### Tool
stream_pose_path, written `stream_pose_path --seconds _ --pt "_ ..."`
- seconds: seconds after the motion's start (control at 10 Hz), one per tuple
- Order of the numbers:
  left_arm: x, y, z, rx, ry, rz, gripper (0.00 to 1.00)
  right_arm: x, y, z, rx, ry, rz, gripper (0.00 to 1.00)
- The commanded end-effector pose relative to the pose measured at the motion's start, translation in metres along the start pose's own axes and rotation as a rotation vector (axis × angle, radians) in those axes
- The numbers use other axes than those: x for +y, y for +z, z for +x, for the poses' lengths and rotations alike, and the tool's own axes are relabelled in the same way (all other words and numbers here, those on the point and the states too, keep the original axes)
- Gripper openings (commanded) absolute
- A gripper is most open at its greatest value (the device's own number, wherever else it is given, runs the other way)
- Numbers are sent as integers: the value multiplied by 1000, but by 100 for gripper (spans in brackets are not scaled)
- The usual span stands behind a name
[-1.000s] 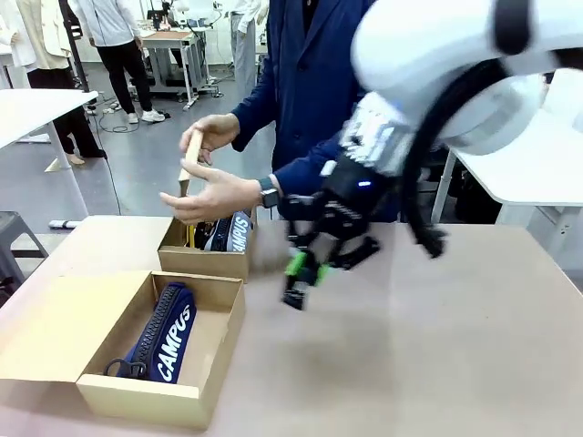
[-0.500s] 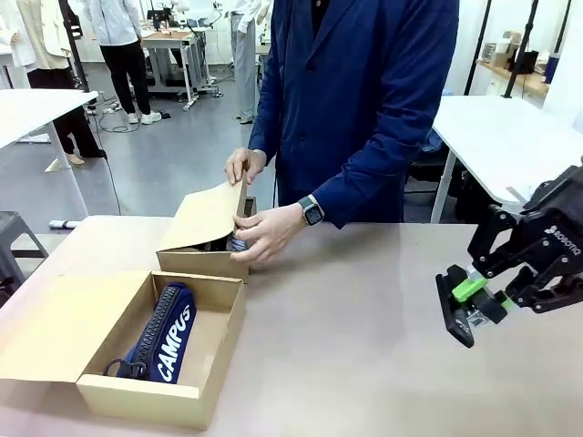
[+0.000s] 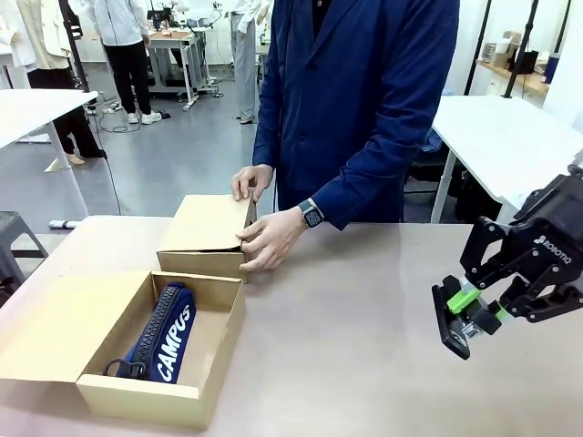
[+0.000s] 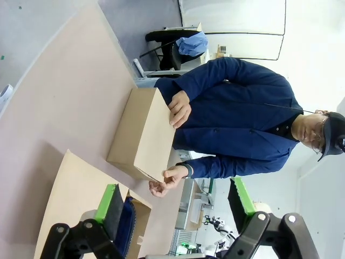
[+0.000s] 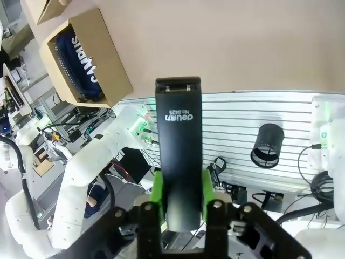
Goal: Place items inside the box.
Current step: Pick up a Pencil pouch or Stapler and place it inside the Mailer Box closest to the robot.
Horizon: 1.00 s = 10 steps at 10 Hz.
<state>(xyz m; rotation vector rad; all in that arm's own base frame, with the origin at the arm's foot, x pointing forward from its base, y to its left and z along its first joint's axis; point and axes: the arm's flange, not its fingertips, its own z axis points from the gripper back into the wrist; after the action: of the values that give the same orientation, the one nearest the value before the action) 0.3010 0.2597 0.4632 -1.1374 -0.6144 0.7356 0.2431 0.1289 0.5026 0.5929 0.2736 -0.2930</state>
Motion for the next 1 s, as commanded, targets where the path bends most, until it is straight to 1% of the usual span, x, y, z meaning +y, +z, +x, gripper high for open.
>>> stream_pose_path --seconds 0.0,0.9 --pt "-1 1 -2 1 0 -15 100 0 1 1 10 15 29 32" --pt "-1 1 -2 1 0 -15 100 0 1 1 10 15 29 32"
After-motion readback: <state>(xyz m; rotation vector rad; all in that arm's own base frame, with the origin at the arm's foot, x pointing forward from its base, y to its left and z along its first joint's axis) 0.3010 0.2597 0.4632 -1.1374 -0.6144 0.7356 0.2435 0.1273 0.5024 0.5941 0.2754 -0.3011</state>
